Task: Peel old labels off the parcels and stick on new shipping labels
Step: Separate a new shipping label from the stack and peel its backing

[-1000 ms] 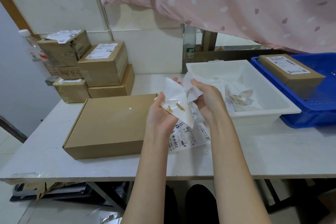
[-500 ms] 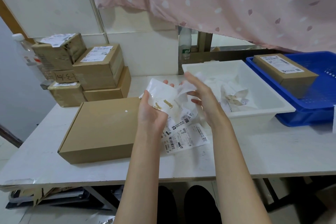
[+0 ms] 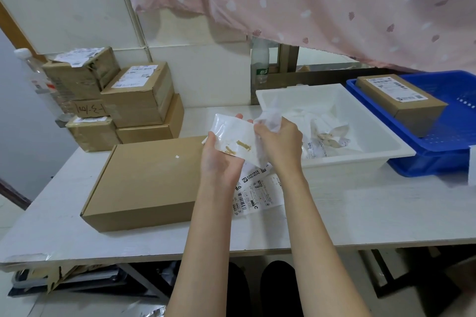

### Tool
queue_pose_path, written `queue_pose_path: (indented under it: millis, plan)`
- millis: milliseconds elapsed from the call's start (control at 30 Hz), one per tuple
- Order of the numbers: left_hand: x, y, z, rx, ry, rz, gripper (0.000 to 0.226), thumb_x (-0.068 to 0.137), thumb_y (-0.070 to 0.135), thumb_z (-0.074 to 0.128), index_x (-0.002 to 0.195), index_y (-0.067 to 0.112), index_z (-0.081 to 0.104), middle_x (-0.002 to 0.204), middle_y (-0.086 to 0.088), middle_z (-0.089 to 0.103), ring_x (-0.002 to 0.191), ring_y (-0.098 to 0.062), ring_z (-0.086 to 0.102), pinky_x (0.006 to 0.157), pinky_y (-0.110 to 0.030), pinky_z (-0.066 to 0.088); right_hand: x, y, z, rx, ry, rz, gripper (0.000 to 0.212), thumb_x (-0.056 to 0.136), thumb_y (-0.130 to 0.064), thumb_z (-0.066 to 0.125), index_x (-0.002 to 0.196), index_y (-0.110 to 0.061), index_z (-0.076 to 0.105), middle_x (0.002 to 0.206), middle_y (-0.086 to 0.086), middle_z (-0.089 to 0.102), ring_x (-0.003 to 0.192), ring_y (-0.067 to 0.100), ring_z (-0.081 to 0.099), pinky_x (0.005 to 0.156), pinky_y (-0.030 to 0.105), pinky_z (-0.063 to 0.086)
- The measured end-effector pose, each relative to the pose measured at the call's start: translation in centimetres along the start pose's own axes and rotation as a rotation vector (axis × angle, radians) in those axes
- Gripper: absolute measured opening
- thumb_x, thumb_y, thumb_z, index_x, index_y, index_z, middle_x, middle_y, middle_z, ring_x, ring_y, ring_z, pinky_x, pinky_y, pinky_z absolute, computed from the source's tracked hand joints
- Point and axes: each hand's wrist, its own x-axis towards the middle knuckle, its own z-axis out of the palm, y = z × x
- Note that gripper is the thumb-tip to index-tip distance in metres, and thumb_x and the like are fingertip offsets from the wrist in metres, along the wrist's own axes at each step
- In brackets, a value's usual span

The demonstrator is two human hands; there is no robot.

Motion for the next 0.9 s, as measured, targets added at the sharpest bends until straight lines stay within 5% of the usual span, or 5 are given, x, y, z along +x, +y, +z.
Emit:
queue_pose_path:
  millis: [200,333,467,667,900]
  plan:
    - [0.4,0.1,-0.9,-0.073,0.015,0.029,0.044,0.105,0.024,0.034,0.133,-0.004,0.054,0.123,-0.024,0.065,0.118,-0.034,0.058,0.113,-0.047,0.035,0.6,0.5,-0.9,0.280,0.073,0.187,0.008,0.080,-0.015,0.067,0.074,-0.020,0.064,0.084,-0.003,0.070,0.085,0.020,0.065,0.086,0.040,0.052]
    - [0.5,1.2,-1.5,0.000,0.072,0.099,0.038,0.104,0.020,0.038,0.130,-0.002,0.055,0.129,-0.016,0.062,0.120,-0.031,0.058,0.112,-0.047,0.037,2.0,1.1,-2.6,0.214,0.187,0.184,0.022,0.083,-0.027,0.067,0.099,-0.012,0.066,0.104,0.002,0.069,0.100,0.023,0.063,0.092,0.042,0.050]
    - [0.1,0.2,-0.7,0.083,0.173,0.079,0.039,0.105,0.027,0.043,0.133,0.003,0.054,0.127,-0.015,0.063,0.109,-0.031,0.062,0.101,-0.047,0.047,2.4,1.8,-3.1,0.095,0.150,0.164,0.012,0.086,-0.026,0.060,0.078,-0.020,0.054,0.110,0.008,0.061,0.105,0.028,0.058,0.091,0.044,0.049]
    - [-0.1,-0.3,-0.5,0.156,0.201,0.077,0.026,0.105,0.024,0.043,0.111,0.005,0.060,0.104,-0.012,0.065,0.094,-0.026,0.062,0.098,-0.042,0.046,2.7,2.0,-4.7,-0.014,0.241,0.147,0.057,0.086,-0.018,0.065,0.135,-0.007,0.039,0.098,0.003,0.064,0.101,0.022,0.061,0.083,0.035,0.045]
    - [-0.2,-0.9,-0.2,0.344,0.128,0.055,0.024,0.103,0.022,0.045,0.102,0.005,0.062,0.092,-0.009,0.066,0.086,-0.022,0.064,0.075,-0.035,0.050,3.1,2.7,-5.3,-0.046,0.191,0.181,0.072,0.085,-0.033,0.071,0.141,-0.010,0.033,0.131,0.008,0.057,0.117,0.027,0.055,0.096,0.042,0.048]
